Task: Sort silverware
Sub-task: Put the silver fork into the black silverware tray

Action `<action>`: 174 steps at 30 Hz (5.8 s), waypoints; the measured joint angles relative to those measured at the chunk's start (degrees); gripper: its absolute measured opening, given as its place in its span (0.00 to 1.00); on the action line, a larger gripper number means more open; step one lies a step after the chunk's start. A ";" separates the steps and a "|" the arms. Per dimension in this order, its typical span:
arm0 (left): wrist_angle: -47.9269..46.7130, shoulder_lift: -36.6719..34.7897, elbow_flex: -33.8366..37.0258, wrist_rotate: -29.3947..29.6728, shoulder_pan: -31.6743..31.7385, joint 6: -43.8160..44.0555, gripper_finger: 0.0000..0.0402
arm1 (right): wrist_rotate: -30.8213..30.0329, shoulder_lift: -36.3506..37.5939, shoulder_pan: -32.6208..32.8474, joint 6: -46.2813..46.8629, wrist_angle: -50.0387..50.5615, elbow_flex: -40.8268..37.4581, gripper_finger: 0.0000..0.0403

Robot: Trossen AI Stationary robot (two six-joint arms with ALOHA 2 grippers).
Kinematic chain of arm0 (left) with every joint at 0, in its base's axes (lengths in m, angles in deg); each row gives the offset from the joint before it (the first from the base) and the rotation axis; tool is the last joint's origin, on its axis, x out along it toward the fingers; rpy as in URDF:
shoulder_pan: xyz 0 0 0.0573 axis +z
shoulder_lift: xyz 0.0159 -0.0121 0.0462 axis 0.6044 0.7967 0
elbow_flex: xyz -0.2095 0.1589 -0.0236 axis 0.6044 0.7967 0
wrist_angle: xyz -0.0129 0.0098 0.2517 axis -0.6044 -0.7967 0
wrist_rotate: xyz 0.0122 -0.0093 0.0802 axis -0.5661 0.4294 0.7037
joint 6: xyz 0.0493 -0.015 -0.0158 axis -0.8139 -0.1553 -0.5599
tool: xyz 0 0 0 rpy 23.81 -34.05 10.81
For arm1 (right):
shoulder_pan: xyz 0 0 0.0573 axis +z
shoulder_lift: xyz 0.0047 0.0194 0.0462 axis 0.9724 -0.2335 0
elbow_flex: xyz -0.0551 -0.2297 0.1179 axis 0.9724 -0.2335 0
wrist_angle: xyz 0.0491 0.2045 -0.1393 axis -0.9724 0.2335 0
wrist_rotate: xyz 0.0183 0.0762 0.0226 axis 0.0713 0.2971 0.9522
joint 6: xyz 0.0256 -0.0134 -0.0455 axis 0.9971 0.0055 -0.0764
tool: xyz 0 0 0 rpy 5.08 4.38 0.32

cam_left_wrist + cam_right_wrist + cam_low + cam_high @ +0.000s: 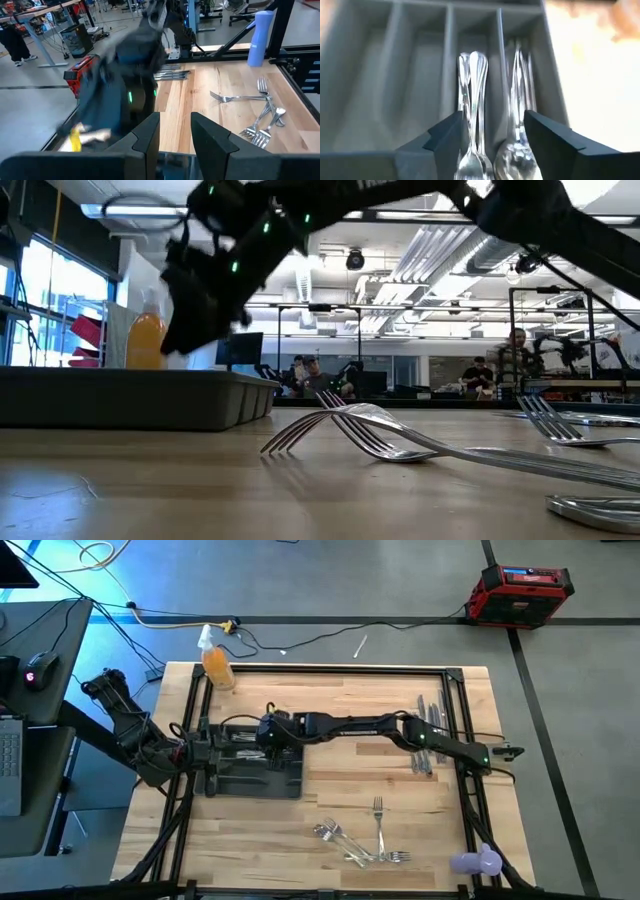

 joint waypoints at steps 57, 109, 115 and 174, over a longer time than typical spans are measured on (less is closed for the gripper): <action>-1.26 2.99 0.02 0.41 0.07 0.25 0.22 | 6.40 38.66 32.32 -22.51 -1.00 -74.14 0.16; 36.36 36.85 0.00 -40.72 36.52 -23.85 0.42 | -10.53 47.05 10.81 7.60 -1.25 -58.14 0.00; 35.93 36.85 0.00 -41.79 38.70 -23.82 0.40 | -10.64 47.05 10.83 6.60 -1.35 -58.14 0.00; -14.17 6.55 6.82 -36.57 34.97 -8.58 0.11 | -23.85 61.02 17.32 9.13 5.52 -58.12 0.44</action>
